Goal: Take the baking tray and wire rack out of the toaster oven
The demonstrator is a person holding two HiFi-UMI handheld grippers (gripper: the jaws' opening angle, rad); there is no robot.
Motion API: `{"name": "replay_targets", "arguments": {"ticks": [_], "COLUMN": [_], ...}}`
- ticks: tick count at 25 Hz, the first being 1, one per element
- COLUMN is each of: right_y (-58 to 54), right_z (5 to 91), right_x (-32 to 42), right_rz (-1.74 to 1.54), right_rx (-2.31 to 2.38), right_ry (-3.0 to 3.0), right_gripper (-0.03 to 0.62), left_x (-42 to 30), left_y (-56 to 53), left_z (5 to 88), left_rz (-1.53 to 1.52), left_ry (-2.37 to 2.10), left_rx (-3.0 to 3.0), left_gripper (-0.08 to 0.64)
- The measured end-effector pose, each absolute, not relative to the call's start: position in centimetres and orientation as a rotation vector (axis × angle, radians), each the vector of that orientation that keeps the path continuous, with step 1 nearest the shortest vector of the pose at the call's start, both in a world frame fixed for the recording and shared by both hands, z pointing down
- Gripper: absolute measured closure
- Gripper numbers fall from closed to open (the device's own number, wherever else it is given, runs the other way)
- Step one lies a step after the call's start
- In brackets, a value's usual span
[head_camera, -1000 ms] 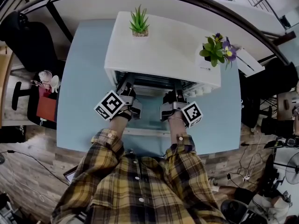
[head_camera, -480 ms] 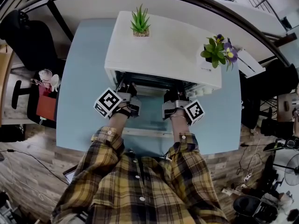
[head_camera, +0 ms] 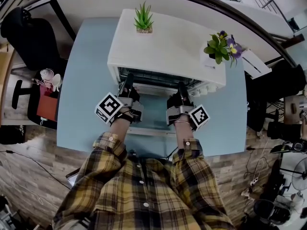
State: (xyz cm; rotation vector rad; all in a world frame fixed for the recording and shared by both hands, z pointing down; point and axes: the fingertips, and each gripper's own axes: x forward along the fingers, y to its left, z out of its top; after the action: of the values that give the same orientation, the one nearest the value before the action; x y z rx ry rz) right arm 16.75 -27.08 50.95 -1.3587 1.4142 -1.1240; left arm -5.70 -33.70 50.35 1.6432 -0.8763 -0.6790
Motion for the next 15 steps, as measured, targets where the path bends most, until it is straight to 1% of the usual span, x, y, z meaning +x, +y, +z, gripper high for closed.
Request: {"name": "replay_targets", "arguments": {"ticks": [11, 15], "right_y": [-23.1, -21.4], "right_z": [51.2, 51.2], "right_x": [15.4, 14.9], "right_rz": [-1.178, -1.159], "right_rx": [-1.359, -1.377], "right_ry": [1.377, 1.328], "right_gripper": [0.568, 0.569], "left_x": [-6.9, -7.4], "left_y": [-29.9, -28.4], "left_z": [50.6, 50.5], "left_rz": [-0.675, -0.624], "left_ry": [-0.850, -0.814], "left_rx": [1.597, 1.612], "left_gripper": [0.560, 0.558]}}
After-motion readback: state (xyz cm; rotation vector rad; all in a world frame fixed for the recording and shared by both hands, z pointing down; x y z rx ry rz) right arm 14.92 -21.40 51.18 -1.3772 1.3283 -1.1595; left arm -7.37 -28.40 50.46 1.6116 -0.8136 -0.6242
